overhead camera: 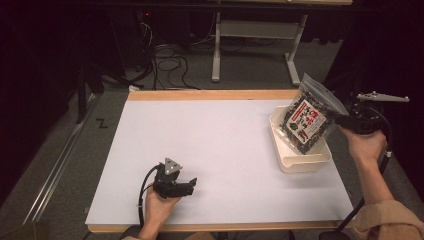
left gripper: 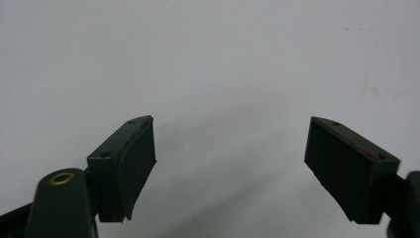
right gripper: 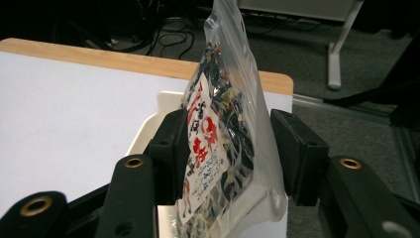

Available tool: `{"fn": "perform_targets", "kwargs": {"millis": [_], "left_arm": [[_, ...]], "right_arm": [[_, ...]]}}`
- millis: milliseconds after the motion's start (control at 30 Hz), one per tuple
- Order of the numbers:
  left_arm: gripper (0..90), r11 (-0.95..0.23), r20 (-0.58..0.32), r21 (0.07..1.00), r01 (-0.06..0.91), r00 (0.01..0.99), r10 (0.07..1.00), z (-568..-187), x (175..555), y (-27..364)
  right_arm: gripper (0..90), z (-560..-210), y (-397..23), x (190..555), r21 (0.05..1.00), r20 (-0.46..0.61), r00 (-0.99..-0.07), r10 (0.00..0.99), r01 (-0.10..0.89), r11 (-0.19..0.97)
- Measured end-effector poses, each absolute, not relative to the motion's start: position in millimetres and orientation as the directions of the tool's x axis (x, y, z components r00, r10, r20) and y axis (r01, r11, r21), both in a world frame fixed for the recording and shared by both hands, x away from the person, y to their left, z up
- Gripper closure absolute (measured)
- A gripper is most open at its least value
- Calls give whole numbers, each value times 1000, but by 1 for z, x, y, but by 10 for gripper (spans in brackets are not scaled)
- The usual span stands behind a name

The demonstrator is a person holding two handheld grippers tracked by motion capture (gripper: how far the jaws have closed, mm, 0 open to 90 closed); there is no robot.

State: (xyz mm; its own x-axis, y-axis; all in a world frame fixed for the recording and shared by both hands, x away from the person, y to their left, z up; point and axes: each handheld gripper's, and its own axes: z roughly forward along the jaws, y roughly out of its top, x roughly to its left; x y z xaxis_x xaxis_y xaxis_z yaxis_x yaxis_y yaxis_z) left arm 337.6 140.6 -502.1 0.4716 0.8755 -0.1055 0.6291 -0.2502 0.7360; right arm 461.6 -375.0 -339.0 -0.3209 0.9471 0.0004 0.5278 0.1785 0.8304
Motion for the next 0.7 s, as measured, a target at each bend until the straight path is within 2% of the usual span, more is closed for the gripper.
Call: {"fn": "perform_targets", "kwargs": {"millis": [367,700], "left_arm": [[205,-256,-104,731,632,474,874,-503,338,140],[205,-256,-103,731,632,474,874,-503,338,139]], "right_arm": [[452,-342,-387,451,840,6,-290,957,520,153],[437,-333,-377,424,878,-36,-341,939,439,193]]}}
